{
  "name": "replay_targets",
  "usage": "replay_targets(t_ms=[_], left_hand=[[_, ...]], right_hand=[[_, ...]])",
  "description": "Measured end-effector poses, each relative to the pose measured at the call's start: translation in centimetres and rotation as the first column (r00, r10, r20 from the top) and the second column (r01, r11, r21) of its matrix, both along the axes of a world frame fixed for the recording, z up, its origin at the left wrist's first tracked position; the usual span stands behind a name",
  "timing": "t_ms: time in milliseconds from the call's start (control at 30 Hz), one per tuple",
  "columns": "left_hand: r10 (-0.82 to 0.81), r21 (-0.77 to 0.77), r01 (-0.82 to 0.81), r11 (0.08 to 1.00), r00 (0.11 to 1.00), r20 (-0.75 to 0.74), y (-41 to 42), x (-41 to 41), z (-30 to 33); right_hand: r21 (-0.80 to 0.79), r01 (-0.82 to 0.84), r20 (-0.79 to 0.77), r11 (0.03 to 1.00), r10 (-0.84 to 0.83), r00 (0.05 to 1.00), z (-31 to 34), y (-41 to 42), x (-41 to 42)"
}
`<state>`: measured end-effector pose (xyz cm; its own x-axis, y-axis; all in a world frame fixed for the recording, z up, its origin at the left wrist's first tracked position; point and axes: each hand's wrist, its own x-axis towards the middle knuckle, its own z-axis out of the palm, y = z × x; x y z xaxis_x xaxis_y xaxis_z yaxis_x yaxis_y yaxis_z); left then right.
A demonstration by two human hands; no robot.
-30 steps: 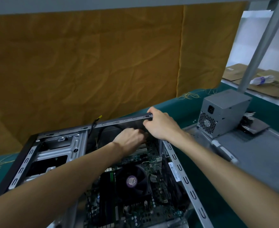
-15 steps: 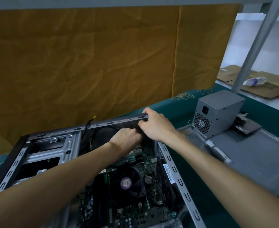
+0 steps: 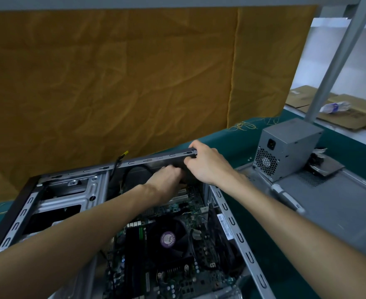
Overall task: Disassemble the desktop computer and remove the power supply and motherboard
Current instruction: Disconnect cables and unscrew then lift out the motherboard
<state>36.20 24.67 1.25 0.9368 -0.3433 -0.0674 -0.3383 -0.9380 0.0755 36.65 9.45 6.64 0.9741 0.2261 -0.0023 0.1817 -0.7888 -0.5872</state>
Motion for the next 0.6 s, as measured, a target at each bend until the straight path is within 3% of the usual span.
replay_targets(t_ms=[67,133,200,233,267,333,433,600], left_hand=[[-0.107,0.054,0.11,0.992,0.993,-0.055,0.7,-0.3,0.9],[-0.241,0.083,0.243,0.967,0.97,-0.024,1.0,-1.2,1.8],[-0.359,0.022,0.359,0.933,0.931,0.063,1.4,-2.5,2.9],[-0.38,-0.026,0.383,0.923,0.922,0.081,1.9,-3.1,3.4],[-0.37,-0.071,0.374,0.925,0.926,0.071,2.8,-3.6,3.8],[-0.266,-0.064,0.265,0.962,0.964,-0.004,4.8,-4.2,4.3],[-0.099,0.099,0.116,0.988,0.981,-0.168,5.3,-5.0,4.0],[-0.03,0.156,0.112,0.981,0.893,-0.449,3.5,-5.0,2.6]], right_hand=[[-0.011,0.011,0.016,1.0,-0.011,1.0,0.0,0.0,-0.1],[-0.067,0.02,0.191,0.998,-0.007,0.982,0.2,-0.2,-0.5],[-0.141,-0.065,0.519,0.988,0.13,0.845,0.8,-0.2,-1.0],[-0.145,-0.152,0.606,0.978,0.209,0.767,1.3,0.0,-1.4],[-0.137,-0.254,0.592,0.957,0.285,0.754,1.8,0.2,-1.8],[-0.162,-0.358,0.382,0.92,0.393,0.836,2.7,0.8,-2.7],[-0.402,-0.319,0.005,0.858,0.351,0.936,3.8,2.7,-2.9],[-0.658,-0.361,-0.305,0.661,0.204,0.93,4.7,6.3,-2.3]])
